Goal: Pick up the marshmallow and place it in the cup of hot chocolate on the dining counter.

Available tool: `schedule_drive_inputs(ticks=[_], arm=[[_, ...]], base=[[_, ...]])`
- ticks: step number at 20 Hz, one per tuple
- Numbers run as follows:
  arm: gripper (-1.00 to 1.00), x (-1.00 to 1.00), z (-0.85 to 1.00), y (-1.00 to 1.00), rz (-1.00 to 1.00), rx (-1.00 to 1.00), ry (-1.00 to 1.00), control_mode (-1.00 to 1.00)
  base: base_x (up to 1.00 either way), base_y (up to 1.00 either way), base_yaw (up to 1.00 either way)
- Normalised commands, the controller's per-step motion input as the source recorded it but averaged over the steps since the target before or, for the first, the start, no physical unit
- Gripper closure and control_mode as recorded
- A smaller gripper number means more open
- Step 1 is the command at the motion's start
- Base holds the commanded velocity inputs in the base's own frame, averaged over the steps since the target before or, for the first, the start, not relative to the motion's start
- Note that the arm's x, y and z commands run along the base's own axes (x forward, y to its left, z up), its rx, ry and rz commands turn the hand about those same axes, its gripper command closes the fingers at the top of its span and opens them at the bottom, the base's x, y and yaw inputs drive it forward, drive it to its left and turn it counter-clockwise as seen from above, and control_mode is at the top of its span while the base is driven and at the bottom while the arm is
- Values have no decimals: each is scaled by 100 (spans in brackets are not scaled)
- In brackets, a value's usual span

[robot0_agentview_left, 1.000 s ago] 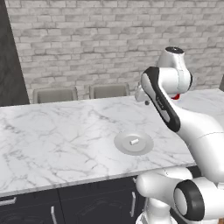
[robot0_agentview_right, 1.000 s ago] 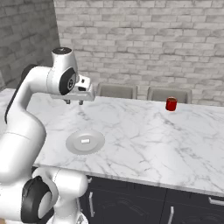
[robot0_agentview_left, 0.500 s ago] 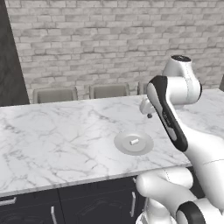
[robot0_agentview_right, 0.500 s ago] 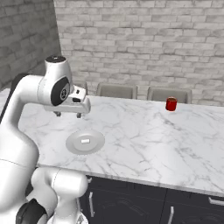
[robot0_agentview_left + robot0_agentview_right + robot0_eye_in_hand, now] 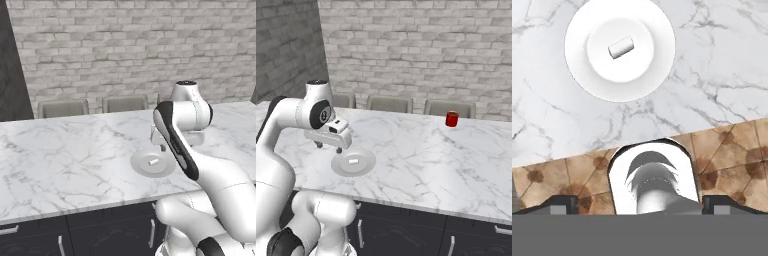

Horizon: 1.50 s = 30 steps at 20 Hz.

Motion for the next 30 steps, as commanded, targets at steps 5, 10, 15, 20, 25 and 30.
schedule_drive_inputs(ticks=[5,10,15,20,25,30], arm=[[-100,25,-26,0,-49,0,14,-100],[-100,33,-27,0,-41,0,2,-100],[-100,14,-36,-12,-29,3,0,-100],[-100,28,-27,-15,-21,14,0,-100],[-100,48,-14,-11,-10,13,15,-100],[-100,50,-20,-29,0,2,23,-100]], base=[[0,0,0],[0,0,0],[0,0,0],[0,0,0],[0,0,0],[0,0,0]])
